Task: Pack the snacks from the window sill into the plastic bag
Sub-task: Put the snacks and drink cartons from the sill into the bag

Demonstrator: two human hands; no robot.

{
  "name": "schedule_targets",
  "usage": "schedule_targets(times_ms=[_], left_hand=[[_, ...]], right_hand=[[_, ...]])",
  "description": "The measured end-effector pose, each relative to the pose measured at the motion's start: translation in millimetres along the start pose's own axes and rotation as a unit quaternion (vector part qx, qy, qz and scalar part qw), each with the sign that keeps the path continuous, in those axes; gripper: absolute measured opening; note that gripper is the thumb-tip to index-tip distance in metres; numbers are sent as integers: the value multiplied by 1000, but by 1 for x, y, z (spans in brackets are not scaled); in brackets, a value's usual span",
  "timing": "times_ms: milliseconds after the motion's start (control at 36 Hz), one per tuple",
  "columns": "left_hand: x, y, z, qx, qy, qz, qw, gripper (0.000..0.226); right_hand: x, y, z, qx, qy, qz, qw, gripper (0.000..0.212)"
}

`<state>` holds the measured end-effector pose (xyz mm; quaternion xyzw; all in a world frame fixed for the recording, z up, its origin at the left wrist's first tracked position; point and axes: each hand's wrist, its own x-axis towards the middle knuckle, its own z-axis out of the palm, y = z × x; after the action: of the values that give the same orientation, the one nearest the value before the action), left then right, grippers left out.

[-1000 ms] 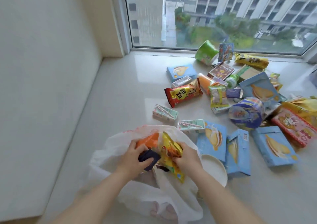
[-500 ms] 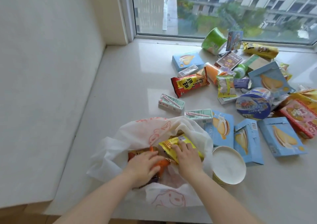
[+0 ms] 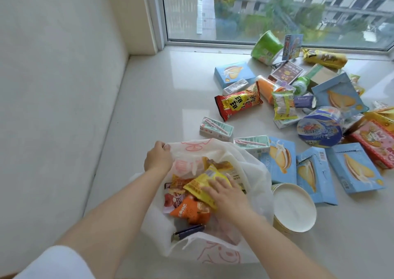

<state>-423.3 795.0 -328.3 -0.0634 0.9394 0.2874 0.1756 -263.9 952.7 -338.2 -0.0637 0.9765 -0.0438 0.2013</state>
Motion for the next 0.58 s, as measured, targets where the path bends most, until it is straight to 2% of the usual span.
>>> schedule_targets(times_ms=[28,83,194,250,333,389,472,583], left_hand=[[3,0,-1,1,-19,-13,1000,27],[7,0,-2,14,-41,-17,999,28],[4,7,-1,30,-43,-10,999,29],[0,14,1,35,-29,3,999,29],[-8,30,3,32,-5,76,997,33],[-16,44,7,56,4,151,987,35],[-28,69,18,126,-8,237,963,38],[-41,102,40,145,-44,289,945,38]], right_hand=[[0,0,-1,-6,-70,-1,998,77],[0,-1,-7,11,-98,4,995,83],[3,6,-21,38,44,51,997,55],[1,17,-25,3,28,100,995,45],[-4,41,-25,-86,-49,150,984,43],[-12,55,-28,-108,-53,167,979,45],[-20,68,-33,-63,1,160,985,38],[-22,80,-43,-14,81,156,984,36]])
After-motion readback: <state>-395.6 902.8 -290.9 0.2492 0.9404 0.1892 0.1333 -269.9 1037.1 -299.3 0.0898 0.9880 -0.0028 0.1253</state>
